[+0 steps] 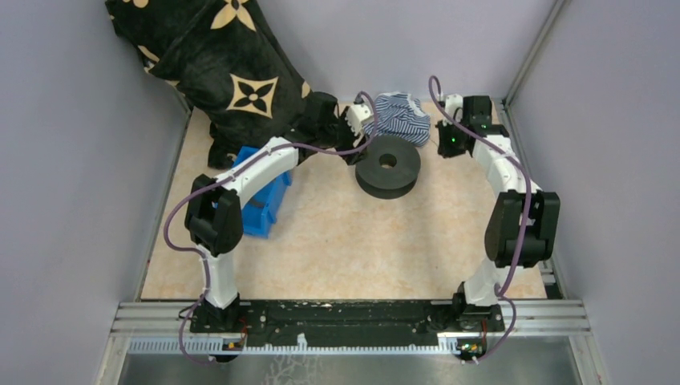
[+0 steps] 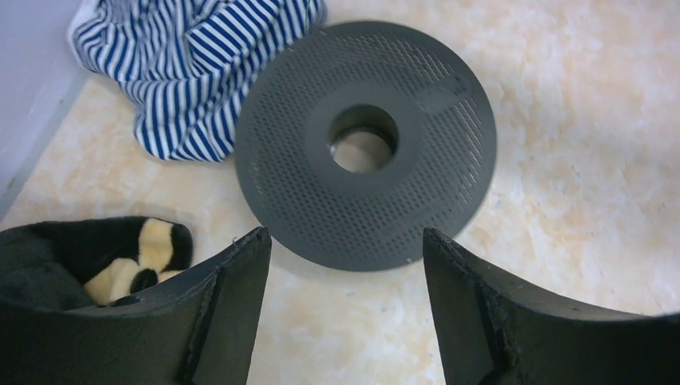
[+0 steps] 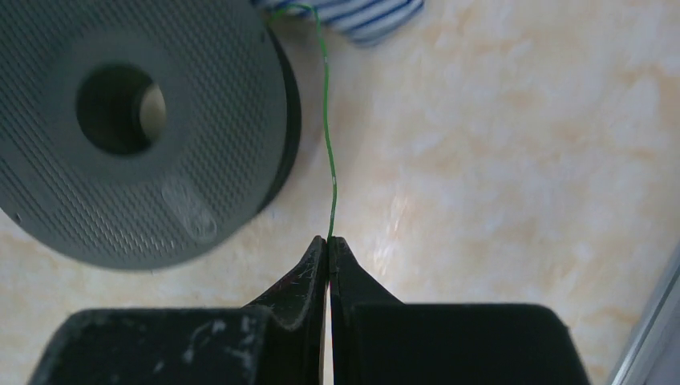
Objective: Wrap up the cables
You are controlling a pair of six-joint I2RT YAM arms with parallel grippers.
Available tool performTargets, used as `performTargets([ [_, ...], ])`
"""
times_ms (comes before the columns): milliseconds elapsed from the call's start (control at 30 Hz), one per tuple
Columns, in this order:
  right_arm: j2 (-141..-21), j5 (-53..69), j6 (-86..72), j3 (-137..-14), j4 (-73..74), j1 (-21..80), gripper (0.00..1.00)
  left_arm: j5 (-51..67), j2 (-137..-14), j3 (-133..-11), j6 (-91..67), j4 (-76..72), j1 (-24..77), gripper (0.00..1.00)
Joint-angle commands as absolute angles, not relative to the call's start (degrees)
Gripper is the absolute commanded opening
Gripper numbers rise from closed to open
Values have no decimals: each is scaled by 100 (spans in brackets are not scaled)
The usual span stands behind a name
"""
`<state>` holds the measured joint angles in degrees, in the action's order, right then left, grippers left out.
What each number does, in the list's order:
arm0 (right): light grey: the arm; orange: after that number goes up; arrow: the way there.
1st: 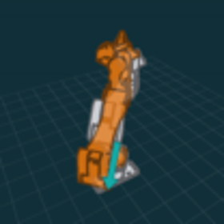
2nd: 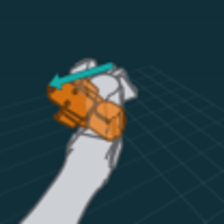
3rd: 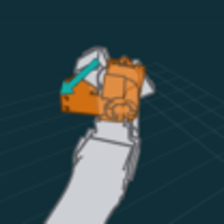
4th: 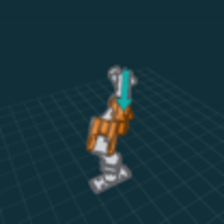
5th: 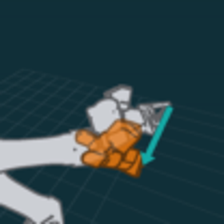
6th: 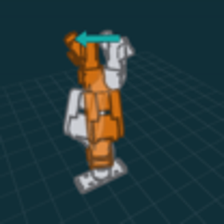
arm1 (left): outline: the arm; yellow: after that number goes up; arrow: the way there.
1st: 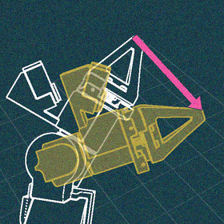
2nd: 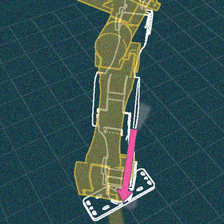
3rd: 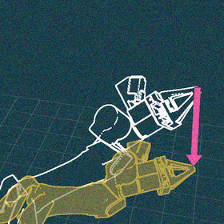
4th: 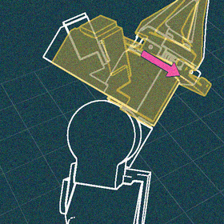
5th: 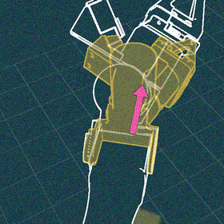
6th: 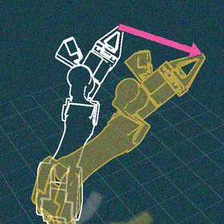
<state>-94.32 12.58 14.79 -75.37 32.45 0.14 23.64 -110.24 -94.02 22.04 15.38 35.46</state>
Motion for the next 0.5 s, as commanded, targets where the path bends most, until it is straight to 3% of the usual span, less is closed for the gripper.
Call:
performTargets([
  [0,-10208,2002,1253,-8681,3155,56,0,2973,-11511,-10057,1518,1271,3193,75],
  [233,-11040,2346,1106,-10109,3493,398,0,3279,-12158,-10831,1205,1129,2924,75],
  [467,-11537,2552,1006,-10731,3681,923,0,3665,-12454,-10860,1142,772,2646,75],
])
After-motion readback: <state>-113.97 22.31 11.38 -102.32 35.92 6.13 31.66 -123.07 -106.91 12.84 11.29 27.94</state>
